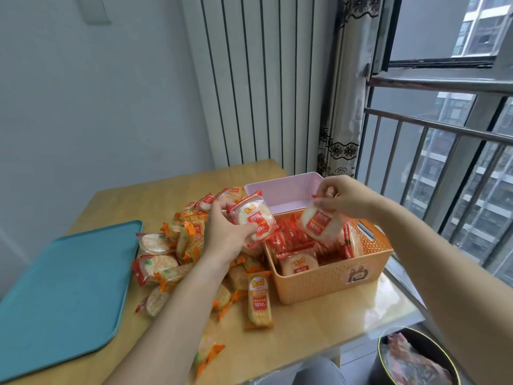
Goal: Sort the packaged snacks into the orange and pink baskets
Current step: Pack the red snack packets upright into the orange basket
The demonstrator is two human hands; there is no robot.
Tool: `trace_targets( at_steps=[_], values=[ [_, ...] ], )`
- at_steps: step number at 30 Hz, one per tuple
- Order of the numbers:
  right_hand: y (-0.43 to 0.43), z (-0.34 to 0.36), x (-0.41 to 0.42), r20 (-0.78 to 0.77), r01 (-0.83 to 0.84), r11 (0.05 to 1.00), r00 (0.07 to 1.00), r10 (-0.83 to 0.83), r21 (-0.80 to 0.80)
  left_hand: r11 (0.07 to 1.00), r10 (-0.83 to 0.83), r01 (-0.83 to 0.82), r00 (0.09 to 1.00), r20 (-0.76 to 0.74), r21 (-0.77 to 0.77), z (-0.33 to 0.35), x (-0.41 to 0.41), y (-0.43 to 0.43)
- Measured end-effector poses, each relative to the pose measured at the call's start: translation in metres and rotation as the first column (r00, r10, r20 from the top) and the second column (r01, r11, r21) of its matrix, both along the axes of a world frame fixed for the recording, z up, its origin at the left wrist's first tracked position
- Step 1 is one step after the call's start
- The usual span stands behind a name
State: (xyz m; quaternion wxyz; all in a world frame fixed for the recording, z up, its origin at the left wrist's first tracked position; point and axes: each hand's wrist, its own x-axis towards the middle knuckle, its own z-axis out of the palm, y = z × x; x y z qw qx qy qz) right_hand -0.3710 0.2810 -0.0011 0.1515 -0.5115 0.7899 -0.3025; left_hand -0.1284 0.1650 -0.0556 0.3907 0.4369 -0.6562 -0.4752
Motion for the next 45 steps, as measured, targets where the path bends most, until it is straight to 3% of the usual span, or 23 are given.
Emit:
trace_targets(
  at_steps=[2,4,6,7,9,11,13,21,27,32,34,40,45],
  values=[
    [-0.007,-0.009,-0.003,-0.118,0.173,0.985,0.978,-0.173,-0.015,0.999,-0.001,0.001,1.0,0.002,0.04,0.0,0.002,0.002],
    [-0.009,-0.018,0.005,-0.408,0.279,0.958,0.868,-0.283,-0.07,0.999,0.006,-0.006,1.0,0.003,0.039,0.0,0.004,0.004],
    [-0.007,-0.018,0.027,-0.493,0.1,0.984,0.855,-0.16,-0.147,1.0,0.001,0.0,1.0,-0.014,0.019,0.0,0.006,0.005],
    [-0.006,-0.018,0.039,-0.452,-0.053,0.993,0.892,0.001,-0.102,1.0,-0.005,0.005,1.0,-0.024,-0.003,0.0,0.008,0.005],
    [-0.004,-0.021,0.063,-0.339,-0.262,0.954,0.893,0.297,0.146,0.997,-0.036,0.033,0.998,-0.047,-0.071,0.0,0.01,0.008],
    [-0.005,-0.027,0.075,-0.369,-0.285,0.894,0.835,0.409,0.346,0.99,-0.062,0.056,0.997,-0.046,-0.129,0.002,0.012,0.01],
    [-0.006,-0.032,0.077,-0.447,-0.227,0.883,0.794,0.413,0.412,0.983,-0.079,0.074,0.997,-0.026,-0.165,0.004,0.014,0.013],
    [0.007,-0.026,0.076,-0.469,-0.287,0.896,0.774,0.425,0.339,0.986,-0.077,0.077,0.997,0.005,-0.15,0.011,0.013,0.021],
    [0.03,0.017,0.04,-0.384,-0.22,0.971,0.891,0.24,0.098,0.938,-0.095,0.179,0.957,0.275,-0.298,0.018,0.005,0.037],
    [0.039,0.018,0.036,-0.135,-0.207,0.978,0.969,0.208,0.017,0.869,-0.04,0.308,0.824,0.565,-0.387,0.017,-0.007,0.061],
    [0.04,0.015,0.038,-0.168,-0.215,0.976,0.962,0.217,0.031,0.849,-0.026,0.357,0.764,0.644,-0.39,0.02,-0.007,0.07],
    [0.04,0.009,0.041,-0.195,-0.25,0.967,0.947,0.255,0.05,0.843,-0.158,0.497,0.593,0.789,-0.205,0.039,-0.002,0.066],
    [0.039,0.006,0.042,-0.194,-0.284,0.958,0.938,0.288,0.052,0.779,-0.118,0.569,0.546,0.829,-0.264,0.042,-0.004,0.068]
  ],
)
